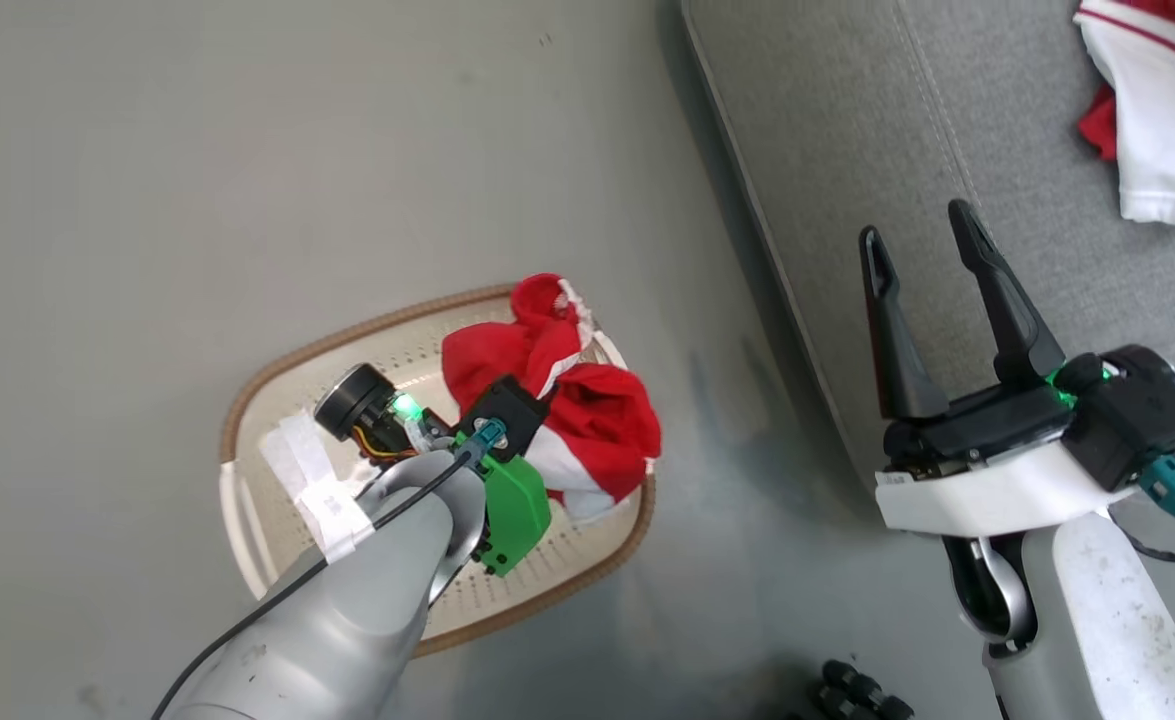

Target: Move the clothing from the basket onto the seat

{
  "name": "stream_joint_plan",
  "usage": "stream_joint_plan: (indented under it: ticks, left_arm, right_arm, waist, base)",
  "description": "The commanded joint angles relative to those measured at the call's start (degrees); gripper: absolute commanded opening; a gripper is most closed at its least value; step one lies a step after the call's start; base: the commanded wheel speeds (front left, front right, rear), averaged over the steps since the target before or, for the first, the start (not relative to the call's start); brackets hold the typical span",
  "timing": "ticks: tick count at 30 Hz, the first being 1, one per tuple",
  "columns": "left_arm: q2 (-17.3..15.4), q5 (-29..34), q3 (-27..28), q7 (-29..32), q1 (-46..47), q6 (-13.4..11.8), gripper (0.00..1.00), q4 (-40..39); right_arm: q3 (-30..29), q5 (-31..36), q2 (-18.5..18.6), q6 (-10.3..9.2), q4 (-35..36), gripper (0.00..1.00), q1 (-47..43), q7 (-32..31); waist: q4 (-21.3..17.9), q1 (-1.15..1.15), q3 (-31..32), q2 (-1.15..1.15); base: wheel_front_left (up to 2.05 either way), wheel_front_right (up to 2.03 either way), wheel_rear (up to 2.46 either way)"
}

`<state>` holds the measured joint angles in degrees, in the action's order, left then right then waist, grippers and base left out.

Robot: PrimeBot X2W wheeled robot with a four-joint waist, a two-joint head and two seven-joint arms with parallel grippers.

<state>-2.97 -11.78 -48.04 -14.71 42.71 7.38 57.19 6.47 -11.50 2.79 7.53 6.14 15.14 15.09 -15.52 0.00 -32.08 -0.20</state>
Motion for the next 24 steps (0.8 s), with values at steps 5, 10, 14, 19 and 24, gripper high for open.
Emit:
stream_joint_plan:
  ticks: [5, 10, 14, 19, 24]
  left_arm:
    - [0.14, -4.8, 0.4, -0.52, -1.97, -1.21, 0.0, -6.31]
    - [0.09, -6.91, 2.08, -0.5, -3.38, -3.04, 0.0, -13.71]
    - [0.08, -7.39, 4.07, -0.51, -4.29, -4.06, 0.0, -19.18]
    - [0.08, -6.85, 6.98, -0.51, -5.6, -4.99, 0.0, -25.42]
    - [0.08, -6.03, 9.5, -0.52, -7.08, -5.66, 0.0, -30.63]
  right_arm:
    - [-1.04, 1.02, 0.19, -0.08, -1.15, 1.0, -3.8, 0.11]
    - [-1.1, 1.56, 0.19, -0.08, -1.49, 1.0, -6.47, 0.11]
    - [-0.96, 1.78, 0.19, -0.08, -1.75, 1.0, -8.03, 0.11]
    - [-0.73, 1.8, 0.2, -0.08, -2.18, 1.0, -9.93, 0.11]
    - [-0.47, 1.54, 0.2, -0.08, -2.49, 1.0, -11.92, 0.11]
  waist:
    - [7.67, 0.0, 10.53, 0.2]
    - [9.9, 0.0, 14.06, 0.2]
    - [11.23, 0.0, 16.51, 0.2]
    - [12.45, 0.0, 19.91, 0.2]
    - [13.25, 0.0, 22.96, 0.2]
  base:
    - [0.0, 0.0, 0.0]
    - [0.0, 0.0, 0.0]
    - [0.0, 0.0, 0.0]
    - [0.0, 0.0, 0.0]
    - [0.0, 0.0, 0.0]
